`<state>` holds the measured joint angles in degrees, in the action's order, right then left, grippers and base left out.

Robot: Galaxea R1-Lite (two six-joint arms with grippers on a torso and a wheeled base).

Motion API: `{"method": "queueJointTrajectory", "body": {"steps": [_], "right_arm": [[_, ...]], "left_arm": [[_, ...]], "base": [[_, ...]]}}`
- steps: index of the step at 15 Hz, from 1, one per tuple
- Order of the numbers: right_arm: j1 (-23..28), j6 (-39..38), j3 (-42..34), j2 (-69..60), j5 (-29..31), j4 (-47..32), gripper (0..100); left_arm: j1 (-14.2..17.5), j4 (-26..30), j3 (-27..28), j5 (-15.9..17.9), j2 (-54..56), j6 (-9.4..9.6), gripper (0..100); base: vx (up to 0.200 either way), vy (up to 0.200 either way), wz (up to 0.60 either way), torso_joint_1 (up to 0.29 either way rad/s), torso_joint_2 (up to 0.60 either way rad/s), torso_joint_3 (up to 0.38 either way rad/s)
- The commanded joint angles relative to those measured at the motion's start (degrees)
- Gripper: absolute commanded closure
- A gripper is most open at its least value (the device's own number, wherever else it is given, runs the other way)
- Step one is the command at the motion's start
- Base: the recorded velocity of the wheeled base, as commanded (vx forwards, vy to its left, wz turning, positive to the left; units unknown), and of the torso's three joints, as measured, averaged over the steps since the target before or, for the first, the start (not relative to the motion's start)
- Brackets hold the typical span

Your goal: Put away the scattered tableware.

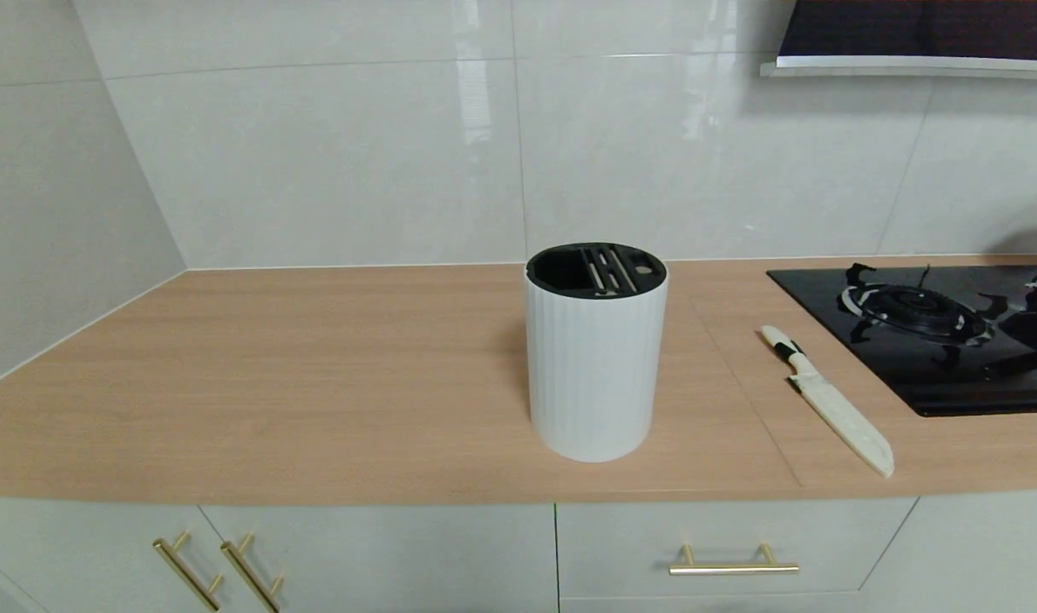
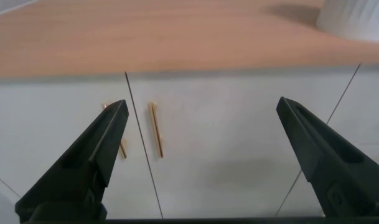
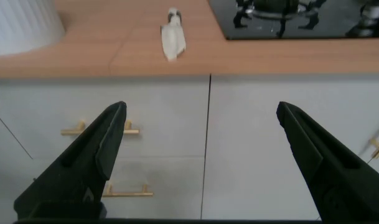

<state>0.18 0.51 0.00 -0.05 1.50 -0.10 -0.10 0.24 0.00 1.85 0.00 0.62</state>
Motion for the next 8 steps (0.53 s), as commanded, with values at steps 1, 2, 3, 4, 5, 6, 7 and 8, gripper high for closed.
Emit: {"method": "queueJointTrajectory", "body": {"steps": [1, 2, 3, 4, 5, 6, 7, 8], "right_arm": [[-0.01, 0.02, 0.00, 0.05, -0.01, 0.01, 0], [-0.01, 0.02, 0.00, 0.05, -0.01, 0.01, 0], [-0.01, 0.02, 0.00, 0.05, -0.01, 0.01, 0], [-0.01, 0.02, 0.00, 0.05, -0.01, 0.01, 0], [-0.01, 0.02, 0.00, 0.05, -0.01, 0.01, 0], [-0.01, 0.02, 0.00, 0.05, -0.01, 0.01, 0], [-0.01, 0.02, 0.09, 0.05, -0.01, 0.01, 0], [-0.01, 0.02, 0.00, 0.05, -0.01, 0.01, 0]], "left_arm": [[0.01, 0.02, 0.00, -0.01, 0.00, -0.01, 0], [0.01, 0.02, 0.00, -0.01, 0.00, -0.01, 0], [0.01, 0.02, 0.00, -0.01, 0.00, -0.01, 0], [0.01, 0.02, 0.00, -0.01, 0.00, -0.01, 0], [0.01, 0.02, 0.00, -0.01, 0.00, -0.01, 0], [0.01, 0.02, 0.00, -0.01, 0.00, -0.01, 0], [0.01, 0.02, 0.00, -0.01, 0.00, -0.01, 0], [0.01, 0.02, 0.00, -0.01, 0.00, -0.01, 0]], "base": [[0.000, 0.000, 0.00, 0.203, -0.51, -0.305], [0.000, 0.000, 0.00, 0.212, -0.52, -0.315], [0.000, 0.000, 0.00, 0.217, -0.51, -0.300], [0.000, 0.000, 0.00, 0.222, -0.52, -0.310], [0.000, 0.000, 0.00, 0.227, -0.53, -0.300], [0.000, 0.000, 0.00, 0.237, -0.53, -0.305], [0.000, 0.000, 0.00, 0.246, -0.56, -0.315], [0.000, 0.000, 0.00, 0.237, -0.56, -0.325]]}}
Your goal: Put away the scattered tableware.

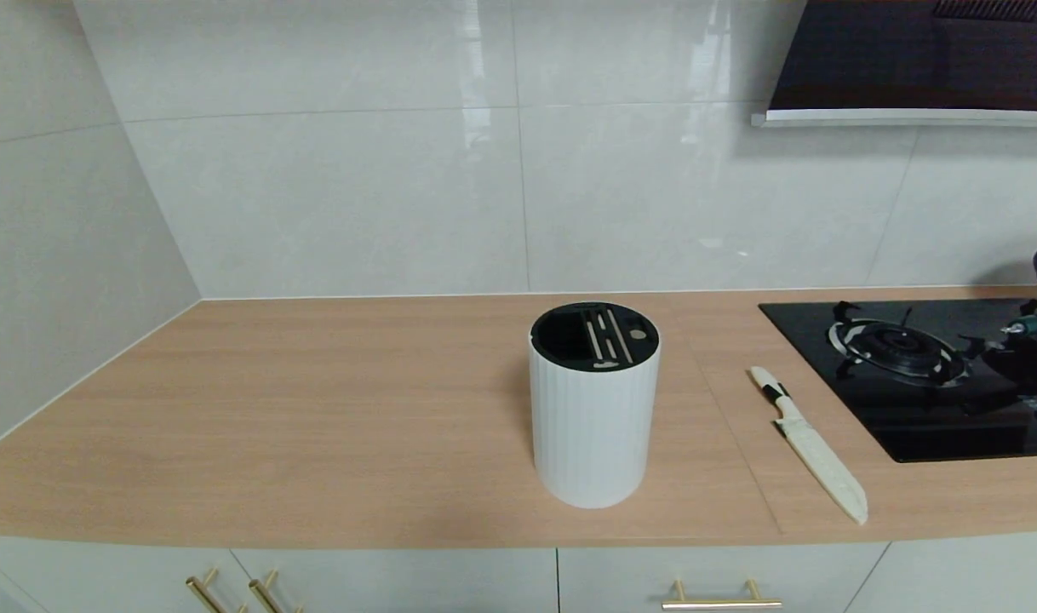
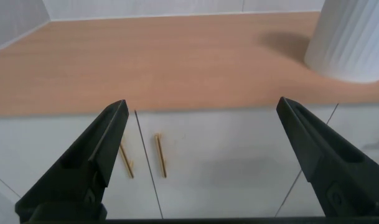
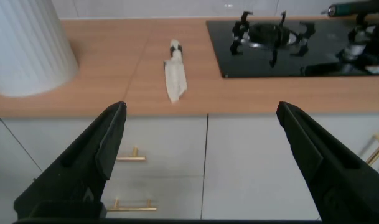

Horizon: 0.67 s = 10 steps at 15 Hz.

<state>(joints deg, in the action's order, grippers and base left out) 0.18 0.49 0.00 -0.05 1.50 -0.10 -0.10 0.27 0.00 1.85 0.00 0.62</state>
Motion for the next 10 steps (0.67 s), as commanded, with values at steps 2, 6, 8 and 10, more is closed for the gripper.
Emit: {"method": "queueJointTrajectory", "body": {"steps": [2, 6, 8, 10], "right_arm": [[-0.01, 0.04, 0.00, 0.05, -0.01, 0.01, 0], [-0.01, 0.04, 0.00, 0.05, -0.01, 0.01, 0], [-0.01, 0.04, 0.00, 0.05, -0.01, 0.01, 0], [-0.01, 0.22, 0.00, 0.05, -0.09, 0.01, 0]], "left_arm": [[0.01, 0.00, 0.00, -0.01, 0.00, -0.01, 0], [0.01, 0.00, 0.00, -0.01, 0.00, -0.01, 0], [0.01, 0.00, 0.00, -0.01, 0.00, -0.01, 0], [0.01, 0.00, 0.00, -0.01, 0.00, -0.01, 0]], "base": [[0.000, 0.000, 0.00, 0.259, -0.58, -0.325], [0.000, 0.000, 0.00, 0.256, -0.56, -0.312], [0.000, 0.000, 0.00, 0.195, -0.42, -0.234], [0.000, 0.000, 0.00, 0.181, -0.39, -0.210]]}}
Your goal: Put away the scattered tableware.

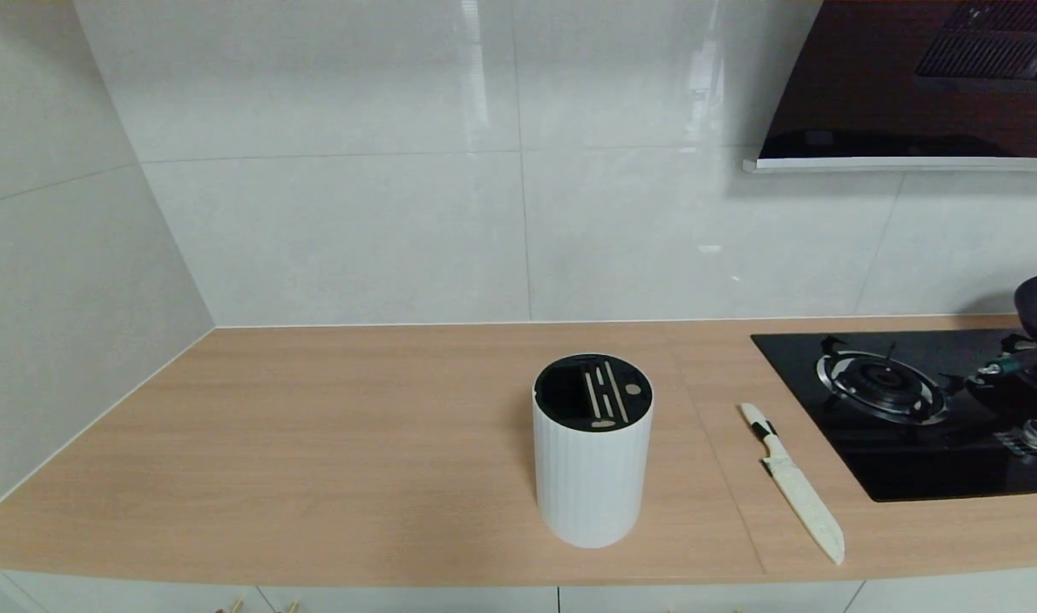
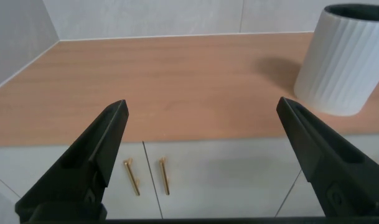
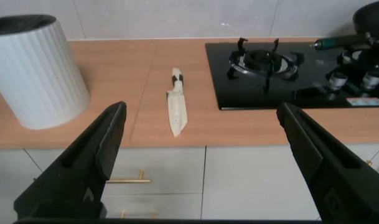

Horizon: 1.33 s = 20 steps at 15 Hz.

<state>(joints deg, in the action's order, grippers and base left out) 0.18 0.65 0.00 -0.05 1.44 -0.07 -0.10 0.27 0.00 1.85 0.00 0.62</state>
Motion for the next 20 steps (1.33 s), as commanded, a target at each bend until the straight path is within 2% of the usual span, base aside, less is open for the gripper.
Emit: {"method": "queueJointTrajectory", "body": {"steps": [1, 9, 12, 13, 15, 17, 20], "right_arm": [[-0.01, 0.06, 0.00, 0.05, -0.03, -0.01, 0], [-0.01, 0.14, 0.00, 0.05, 0.06, -0.01, 0], [-0.01, 3.31, 0.18, 0.05, -0.12, -0.01, 0], [-0.09, 3.05, 4.13, 2.07, -0.74, 0.07, 0], [-3.17, -3.90, 16.52, 11.47, -1.88, -0.37, 0], [-6.77, -2.23, 21.36, 21.76, -2.05, -0.19, 0], [-7.48, -1.79, 24.43, 38.90, -3.64, 3.06, 0]], "left_arm": [[0.01, 0.00, 0.00, -0.01, 0.00, -0.01, 0], [0.01, 0.00, 0.00, -0.01, 0.00, -0.01, 0], [0.01, 0.00, 0.00, -0.01, 0.00, -0.01, 0], [0.01, 0.00, 0.00, -0.01, 0.00, -0.01, 0], [0.01, 0.00, 0.00, -0.01, 0.00, -0.01, 0], [0.01, 0.00, 0.00, -0.01, 0.00, -0.09, 0], [0.01, 0.00, 0.00, -0.01, 0.00, -0.09, 0]], "base": [[0.000, 0.000, 0.00, 0.134, -0.30, -0.139], [0.000, 0.000, 0.00, 0.005, -0.01, -0.006], [0.000, 0.000, 0.00, 0.000, 0.00, 0.000], [0.000, 0.000, 0.00, 0.000, 0.00, 0.000], [0.000, 0.000, 0.00, 0.000, 0.00, 0.000], [0.000, 0.000, 0.00, 0.000, 0.00, 0.000], [0.000, 0.000, 0.00, 0.000, 0.00, 0.000]]}}
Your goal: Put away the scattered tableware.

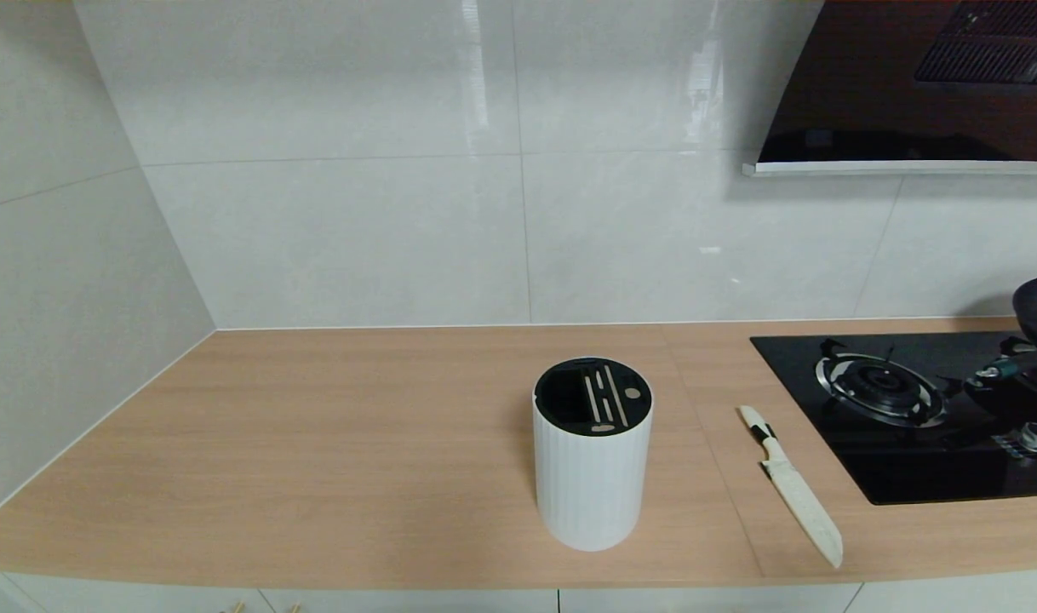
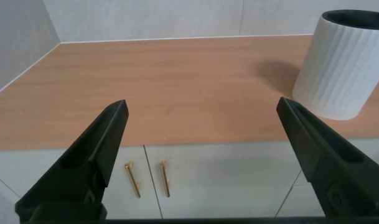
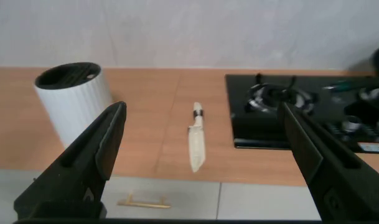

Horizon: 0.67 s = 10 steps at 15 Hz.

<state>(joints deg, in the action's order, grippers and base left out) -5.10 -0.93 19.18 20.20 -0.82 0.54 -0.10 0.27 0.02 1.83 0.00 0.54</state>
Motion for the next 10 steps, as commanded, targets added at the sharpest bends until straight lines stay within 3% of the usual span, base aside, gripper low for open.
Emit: {"method": "queueJointTrajectory", "body": {"steps": [1, 6, 10], "right_arm": [[-2.20, -0.22, 6.22, 24.62, -2.00, 4.39, 0], [-2.20, -0.13, 14.05, 55.03, -2.17, 8.96, 0], [-2.64, 0.84, 19.50, 69.98, -2.61, 9.40, 0]], "left_arm": [[0.01, 0.00, -0.02, 0.02, 0.00, -0.10, 0], [0.01, 0.00, -0.02, 0.02, 0.00, -0.10, 0], [0.01, 0.00, -0.02, 0.02, 0.00, -0.01, 0]], "base": [[0.000, 0.000, 0.00, 0.000, 0.00, 0.000], [0.000, 0.000, 0.00, 0.000, 0.00, 0.000], [0.000, 0.000, 0.00, 0.000, 0.00, 0.000]]}}
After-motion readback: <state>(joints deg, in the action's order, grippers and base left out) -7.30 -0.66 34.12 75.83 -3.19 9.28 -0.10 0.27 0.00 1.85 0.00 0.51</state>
